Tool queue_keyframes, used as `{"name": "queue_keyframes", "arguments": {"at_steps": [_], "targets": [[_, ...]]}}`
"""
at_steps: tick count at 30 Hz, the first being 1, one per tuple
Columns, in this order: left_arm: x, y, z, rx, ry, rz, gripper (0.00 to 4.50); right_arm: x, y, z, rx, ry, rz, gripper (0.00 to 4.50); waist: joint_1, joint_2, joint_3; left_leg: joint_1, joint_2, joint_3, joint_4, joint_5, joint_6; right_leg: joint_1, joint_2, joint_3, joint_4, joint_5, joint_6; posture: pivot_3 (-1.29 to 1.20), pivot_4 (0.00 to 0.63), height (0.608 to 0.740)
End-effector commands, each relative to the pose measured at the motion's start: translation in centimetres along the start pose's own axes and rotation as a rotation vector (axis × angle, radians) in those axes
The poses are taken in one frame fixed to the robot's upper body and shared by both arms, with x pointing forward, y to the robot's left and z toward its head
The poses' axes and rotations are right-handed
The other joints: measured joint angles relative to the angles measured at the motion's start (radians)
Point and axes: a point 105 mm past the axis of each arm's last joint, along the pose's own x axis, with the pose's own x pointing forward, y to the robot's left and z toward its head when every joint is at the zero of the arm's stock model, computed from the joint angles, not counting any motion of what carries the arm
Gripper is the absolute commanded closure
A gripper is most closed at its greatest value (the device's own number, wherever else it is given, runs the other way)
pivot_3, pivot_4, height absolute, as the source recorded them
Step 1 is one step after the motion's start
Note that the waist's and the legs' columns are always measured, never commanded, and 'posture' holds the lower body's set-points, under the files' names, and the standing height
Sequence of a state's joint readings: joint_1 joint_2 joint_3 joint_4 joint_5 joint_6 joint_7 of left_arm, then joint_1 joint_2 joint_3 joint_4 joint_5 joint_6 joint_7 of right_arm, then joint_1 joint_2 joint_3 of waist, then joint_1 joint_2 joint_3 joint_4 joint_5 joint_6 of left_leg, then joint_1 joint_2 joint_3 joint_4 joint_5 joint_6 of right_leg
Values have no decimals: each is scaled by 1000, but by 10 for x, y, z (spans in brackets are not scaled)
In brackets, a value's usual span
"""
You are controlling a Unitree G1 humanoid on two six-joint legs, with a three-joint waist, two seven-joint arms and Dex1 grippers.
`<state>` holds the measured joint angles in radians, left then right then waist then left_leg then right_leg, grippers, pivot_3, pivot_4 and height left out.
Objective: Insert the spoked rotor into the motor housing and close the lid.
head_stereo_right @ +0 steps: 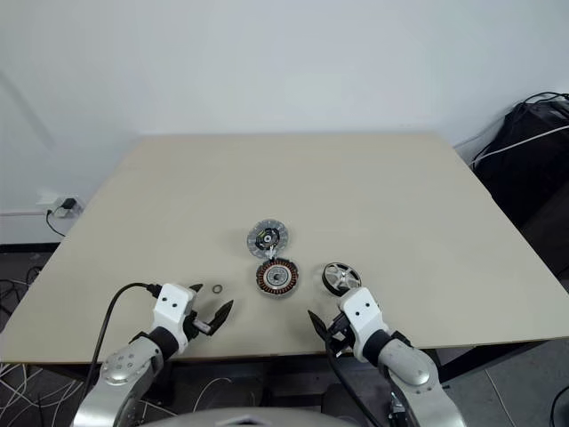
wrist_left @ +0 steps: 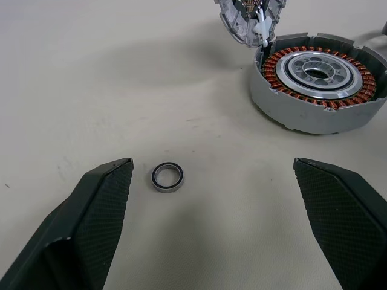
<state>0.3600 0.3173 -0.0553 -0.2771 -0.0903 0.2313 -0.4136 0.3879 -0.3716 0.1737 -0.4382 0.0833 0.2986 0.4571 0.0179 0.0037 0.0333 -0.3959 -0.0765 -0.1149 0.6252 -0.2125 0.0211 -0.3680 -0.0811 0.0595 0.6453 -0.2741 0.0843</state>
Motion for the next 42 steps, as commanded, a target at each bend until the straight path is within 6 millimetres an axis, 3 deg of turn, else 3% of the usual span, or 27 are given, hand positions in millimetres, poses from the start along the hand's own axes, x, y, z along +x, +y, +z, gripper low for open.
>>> {"name": "queue_keyframes", "arguments": {"at_steps": [1,14,22,31,42], "targets": [[1,1,12,15,-44,2,31,0,0,14,-17,-49,0,38,0,0,0,0,0,0,0,0,0,0,0,0,0,0,0,0,0,740],[3,2,14,18,-47,-1,31,0,1,16,-13,-53,-9,38,0,0,0,0,0,0,0,0,0,0,0,0,0,0,0,0,0,740],[11,11,13,-22,-41,83,31,1,1,15,-14,-51,-17,38,1,0,0,0,0,0,0,0,0,0,0,0,0,0,0,0,0,740],[29,22,0,-55,65,141,31,2,3,12,-6,-50,-30,38,2,-1,0,0,0,0,0,0,0,0,3,-1,0,0,0,0,0,740],[58,16,-3,-51,114,101,31,7,6,14,-11,-65,-28,38,4,-2,-1,0,-1,0,1,0,0,0,5,-1,1,1,1,0,0,740]]}}
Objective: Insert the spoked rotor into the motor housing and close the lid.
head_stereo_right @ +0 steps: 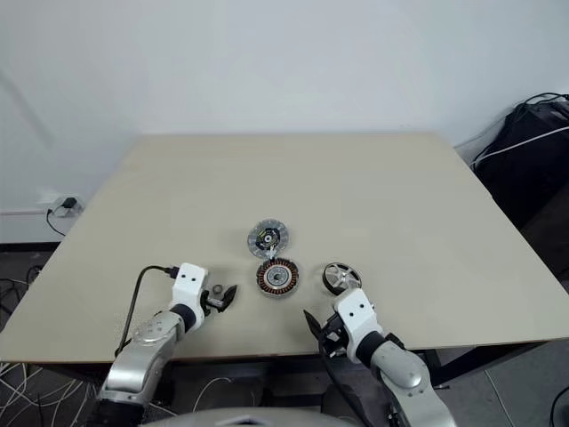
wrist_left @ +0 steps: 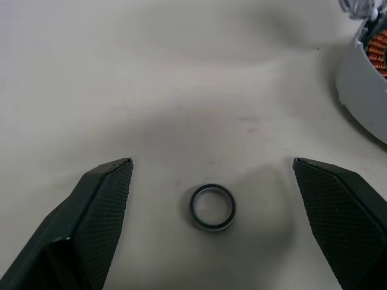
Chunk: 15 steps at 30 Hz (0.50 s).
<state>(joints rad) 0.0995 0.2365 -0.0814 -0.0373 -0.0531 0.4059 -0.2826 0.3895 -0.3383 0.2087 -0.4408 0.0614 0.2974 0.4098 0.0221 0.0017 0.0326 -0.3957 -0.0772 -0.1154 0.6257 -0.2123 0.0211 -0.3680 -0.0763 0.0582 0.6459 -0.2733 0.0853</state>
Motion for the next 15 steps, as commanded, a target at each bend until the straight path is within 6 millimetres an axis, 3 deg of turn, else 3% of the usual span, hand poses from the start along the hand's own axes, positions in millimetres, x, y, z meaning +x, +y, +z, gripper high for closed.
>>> {"name": "queue_keyframes", "arguments": {"at_steps": [1,9,15], "targets": [[6,-2,8,24,-16,-6,31,2,-1,12,-23,-52,-5,38,0,0,0,0,0,0,0,0,0,0,0,0,0,0,0,0,0,740],[6,0,-7,30,58,10,31,-1,-3,14,-27,-56,-20,38,4,1,-3,0,0,0,0,0,0,0,0,0,0,0,0,0,0,740],[-1,1,-17,-5,89,25,1940,-1,-3,16,-29,-59,-26,0,-5,2,-8,2,1,0,0,0,0,1,-1,1,1,0,0,0,0,740]]}}
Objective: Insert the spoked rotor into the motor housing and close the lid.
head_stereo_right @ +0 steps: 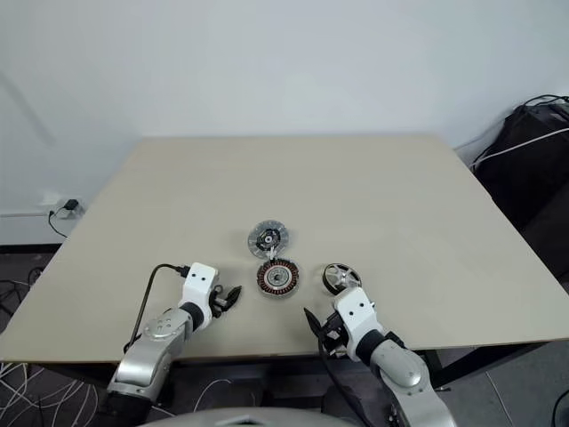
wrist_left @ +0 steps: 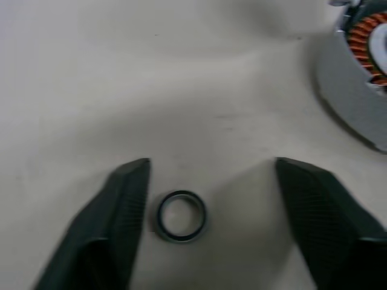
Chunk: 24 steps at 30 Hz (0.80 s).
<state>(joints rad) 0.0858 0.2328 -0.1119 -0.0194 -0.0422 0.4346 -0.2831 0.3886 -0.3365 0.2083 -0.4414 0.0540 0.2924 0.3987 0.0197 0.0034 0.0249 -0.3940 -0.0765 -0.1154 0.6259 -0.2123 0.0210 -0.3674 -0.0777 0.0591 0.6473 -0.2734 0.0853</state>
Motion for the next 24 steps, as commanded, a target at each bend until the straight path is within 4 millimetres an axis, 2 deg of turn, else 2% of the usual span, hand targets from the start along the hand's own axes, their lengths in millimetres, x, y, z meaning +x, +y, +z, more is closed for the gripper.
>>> {"name": "queue_keyframes", "arguments": {"at_steps": [1,5,6,11,18,21,24], "targets": [[-7,9,-15,-29,56,55,2295,-1,-2,15,-22,-55,-14,0,-5,1,-1,0,0,0,0,0,0,0,-1,0,0,0,0,0,0,740],[-13,11,-23,-53,72,75,3614,-1,-3,15,-25,-55,-15,0,-7,2,-3,0,0,0,0,0,0,0,-2,1,0,0,0,0,0,740],[-15,12,-24,-56,75,82,3828,-1,-3,16,-25,-56,-15,0,-8,2,-3,0,0,0,0,0,0,0,-2,1,0,0,0,0,0,740],[-18,14,-19,-56,52,100,3818,0,-3,16,-29,-55,-7,0,-10,2,-3,0,0,0,-1,0,0,0,-1,1,0,0,0,0,0,740],[-16,-1,47,-42,-208,7,3818,2,-4,16,-32,-54,-2,0,0,-2,1,-1,0,0,0,0,0,-1,-2,0,0,0,0,0,0,740],[-13,-19,74,2,-288,-105,3818,3,-4,17,-33,-55,0,0,10,-3,1,-2,-1,0,0,0,0,0,-2,-1,0,0,0,0,0,740],[-7,-42,85,63,-299,-237,3818,3,-3,17,-33,-55,-1,0,11,-2,1,-2,-1,0,1,0,0,0,0,-1,-1,0,0,0,0,740]]}}
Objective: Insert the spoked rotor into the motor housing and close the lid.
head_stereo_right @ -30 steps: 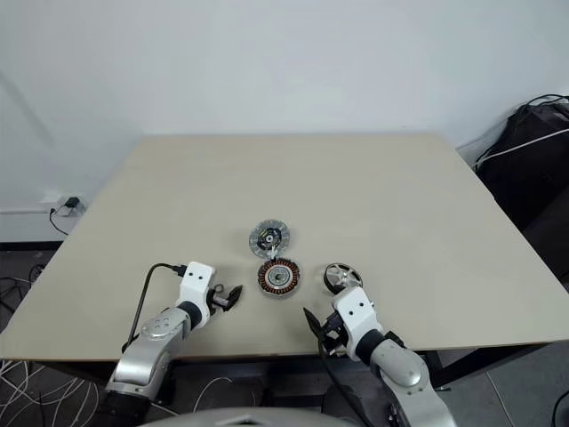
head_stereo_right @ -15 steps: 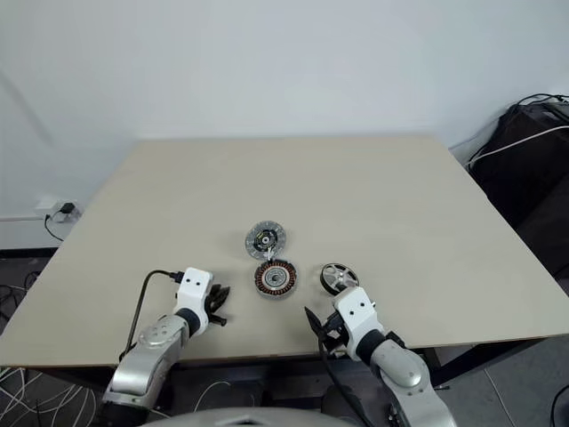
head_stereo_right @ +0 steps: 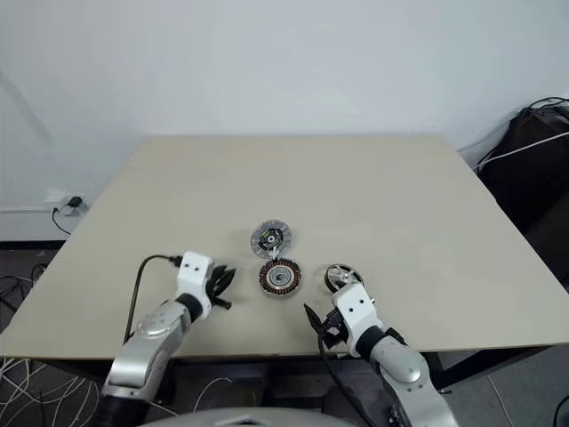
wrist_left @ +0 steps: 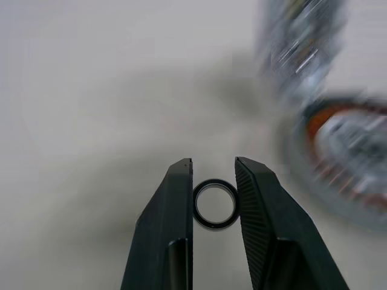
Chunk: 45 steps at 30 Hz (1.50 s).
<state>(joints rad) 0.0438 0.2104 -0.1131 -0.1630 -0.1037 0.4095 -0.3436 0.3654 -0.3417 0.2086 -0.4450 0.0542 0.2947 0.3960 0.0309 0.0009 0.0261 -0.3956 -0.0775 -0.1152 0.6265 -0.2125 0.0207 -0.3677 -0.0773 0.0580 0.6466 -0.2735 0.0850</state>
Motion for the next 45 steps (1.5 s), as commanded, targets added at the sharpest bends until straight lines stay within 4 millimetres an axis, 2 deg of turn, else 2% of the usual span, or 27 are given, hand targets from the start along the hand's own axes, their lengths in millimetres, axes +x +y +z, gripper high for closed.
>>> {"name": "queue_keyframes", "arguments": {"at_steps": [1,7,19,27,32,35,41,45], "targets": [[9,-29,25,59,-74,-169,3818,0,-1,12,-14,-39,-2,0,0,0,0,0,0,0,0,0,0,0,1,0,0,0,0,0,0,740],[23,-54,25,98,-49,-314,3818,-2,-1,13,-10,-43,-25,0,-3,0,0,0,0,0,-1,0,0,-1,2,0,-1,0,0,0,0,740],[43,-61,7,145,34,-327,3818,-6,-1,14,-5,-42,-49,0,-2,-1,1,0,0,0,0,0,0,0,2,0,0,0,1,0,0,740],[48,-61,3,127,49,-319,3818,-5,-2,15,-9,-46,-54,0,-2,-1,1,0,0,0,0,0,0,0,2,0,0,0,1,0,0,740],[47,-60,11,111,11,-308,2193,-5,-3,16,-12,-48,-54,0,-2,-1,1,0,0,0,0,0,0,0,2,0,0,1,1,0,0,740],[39,-59,25,70,-66,-318,1228,-5,-3,16,-12,-48,-53,0,-3,-1,1,0,0,0,0,0,0,0,2,0,0,1,1,0,0,740],[16,-57,36,26,-145,-353,1228,-4,-4,15,-13,-45,-42,0,-2,0,0,0,0,0,0,0,0,0,1,0,-1,0,1,0,0,740],[-1,-57,40,-2,-182,-382,2105,-3,-3,15,-15,-45,-32,0,-3,0,0,0,0,0,0,0,0,0,1,0,0,0,1,0,0,740]]}}
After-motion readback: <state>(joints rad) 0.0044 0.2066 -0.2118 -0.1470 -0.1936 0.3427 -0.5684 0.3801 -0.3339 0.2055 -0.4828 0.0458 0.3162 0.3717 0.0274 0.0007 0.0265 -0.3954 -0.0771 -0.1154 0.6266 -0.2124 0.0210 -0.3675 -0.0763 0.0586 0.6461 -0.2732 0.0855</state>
